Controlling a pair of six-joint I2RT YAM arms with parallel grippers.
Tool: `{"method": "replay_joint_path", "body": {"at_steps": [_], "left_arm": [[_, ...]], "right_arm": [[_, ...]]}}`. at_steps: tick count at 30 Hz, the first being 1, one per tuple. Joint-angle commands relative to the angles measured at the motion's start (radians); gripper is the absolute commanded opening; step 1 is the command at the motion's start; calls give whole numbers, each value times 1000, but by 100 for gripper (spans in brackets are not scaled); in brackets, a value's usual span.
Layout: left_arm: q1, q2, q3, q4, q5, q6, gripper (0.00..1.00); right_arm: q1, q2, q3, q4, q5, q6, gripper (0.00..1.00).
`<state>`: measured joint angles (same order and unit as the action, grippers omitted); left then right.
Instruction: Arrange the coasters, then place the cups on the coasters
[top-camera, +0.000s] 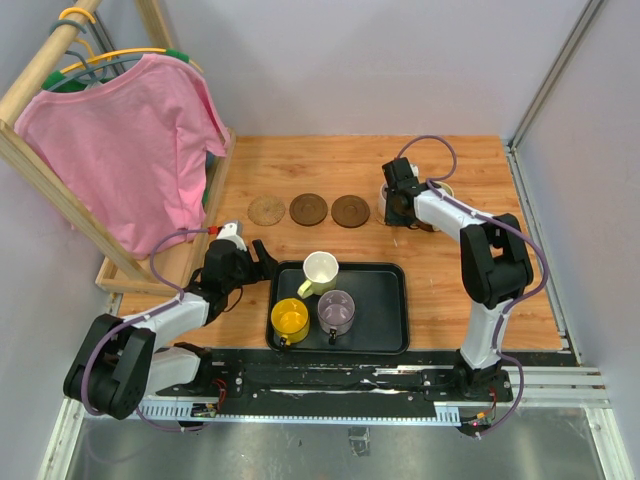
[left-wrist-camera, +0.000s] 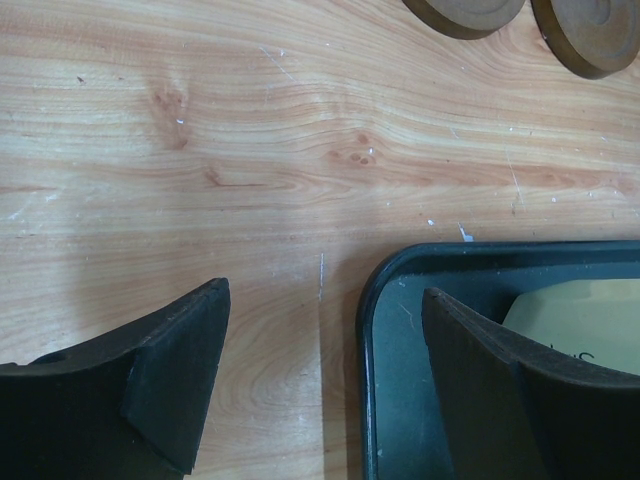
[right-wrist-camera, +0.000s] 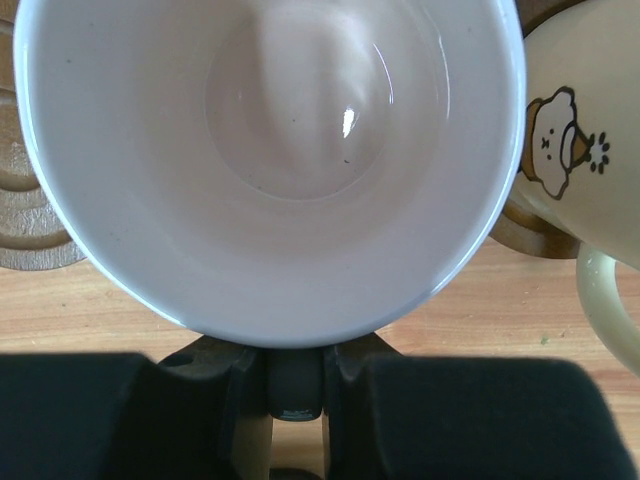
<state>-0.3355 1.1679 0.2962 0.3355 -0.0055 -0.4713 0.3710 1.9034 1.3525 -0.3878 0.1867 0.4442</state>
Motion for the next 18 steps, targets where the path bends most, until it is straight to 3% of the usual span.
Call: {"method": "replay_joint_path", "body": {"at_steps": [1, 8, 14, 18], "left_arm": [[-5, 10, 27, 29, 4, 14, 81], [-4, 19, 27, 36, 9, 11, 81], [-5, 22, 25, 37, 9, 11, 81], [-5, 19, 23, 37, 10, 10, 81]], "right_arm": [[-7, -51, -15, 12, -26, 15, 6], [-2, -65, -15, -4, -21, 11, 11], [2, -65, -7, -19, 1, 9, 44], [7, -65, -4, -25, 10, -1, 53]]}}
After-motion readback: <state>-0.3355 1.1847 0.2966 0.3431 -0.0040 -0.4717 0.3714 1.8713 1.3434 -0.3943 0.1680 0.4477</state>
